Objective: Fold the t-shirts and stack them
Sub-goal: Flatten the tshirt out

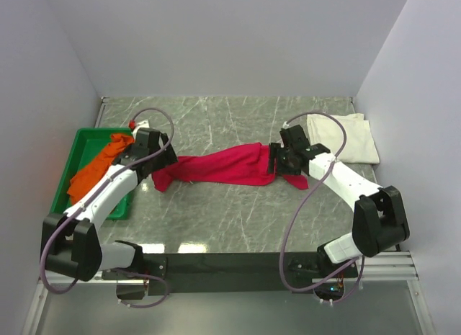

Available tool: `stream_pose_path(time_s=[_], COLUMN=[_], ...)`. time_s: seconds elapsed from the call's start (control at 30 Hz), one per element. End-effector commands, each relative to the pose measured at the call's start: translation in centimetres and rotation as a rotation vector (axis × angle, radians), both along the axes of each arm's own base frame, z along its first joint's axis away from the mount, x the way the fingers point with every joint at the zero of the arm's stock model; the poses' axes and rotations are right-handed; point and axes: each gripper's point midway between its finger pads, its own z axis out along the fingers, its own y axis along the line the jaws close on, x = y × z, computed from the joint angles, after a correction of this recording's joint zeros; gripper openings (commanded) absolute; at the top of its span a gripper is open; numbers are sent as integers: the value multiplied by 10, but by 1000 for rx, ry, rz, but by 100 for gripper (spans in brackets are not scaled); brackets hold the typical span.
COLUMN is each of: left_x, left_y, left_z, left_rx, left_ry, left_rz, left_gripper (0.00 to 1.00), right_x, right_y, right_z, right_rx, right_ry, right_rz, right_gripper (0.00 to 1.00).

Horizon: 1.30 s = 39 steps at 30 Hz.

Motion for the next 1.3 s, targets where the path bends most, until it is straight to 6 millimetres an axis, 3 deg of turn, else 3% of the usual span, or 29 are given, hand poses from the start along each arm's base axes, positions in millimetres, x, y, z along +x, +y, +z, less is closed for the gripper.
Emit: stream_pose_path(time_s=[0.0, 0.23, 0.5, 0.8, 0.9, 1.0, 1.03, 1.1, 1.13, 1.17, 1.23, 1.27], left_x=[-17, -40, -30, -21, -16, -10, -8, -5, -6, 2, -8, -1], left_y=[-5, -7, 1, 7, 10, 12, 13, 14, 19, 22, 40, 44], left_z=[-3, -30, -48, -76, -78, -72, -69, -56, -50, -26, -7, 26], left_rx=[-78, -172, -133, -97, -80, -53, -51, -40, -14, -3, 85, 76], left_ry=[-12, -2, 6, 39, 32, 33, 28, 15, 12, -32, -14, -81], left_rz=[13, 82, 144, 192, 211, 213, 215, 208, 220, 233, 267, 278], left_gripper=[96, 99, 98, 89, 75, 54, 40, 23, 4, 1, 1, 1], right_x=[3, -5, 13, 19, 19, 23, 23, 27, 29, 27, 39, 36], right_y=[4, 0, 17, 25, 28, 29, 30, 29, 28, 25, 13, 4], right_z=[14, -8, -21, -50, -58, -63, -64, -65, -63, -62, -38, -32], right_rx=[49, 76, 196, 300, 333, 346, 347, 353, 351, 336, 302, 262], right_ry=[-67, -11, 8, 93, 114, 115, 116, 113, 109, 120, 56, 59], right_rz=[-18, -73, -115, -151, -148, -145, -145, -151, -150, -146, -169, -179], right_gripper=[72, 72, 70, 66, 63, 57, 51, 44, 25, 14, 0, 0])
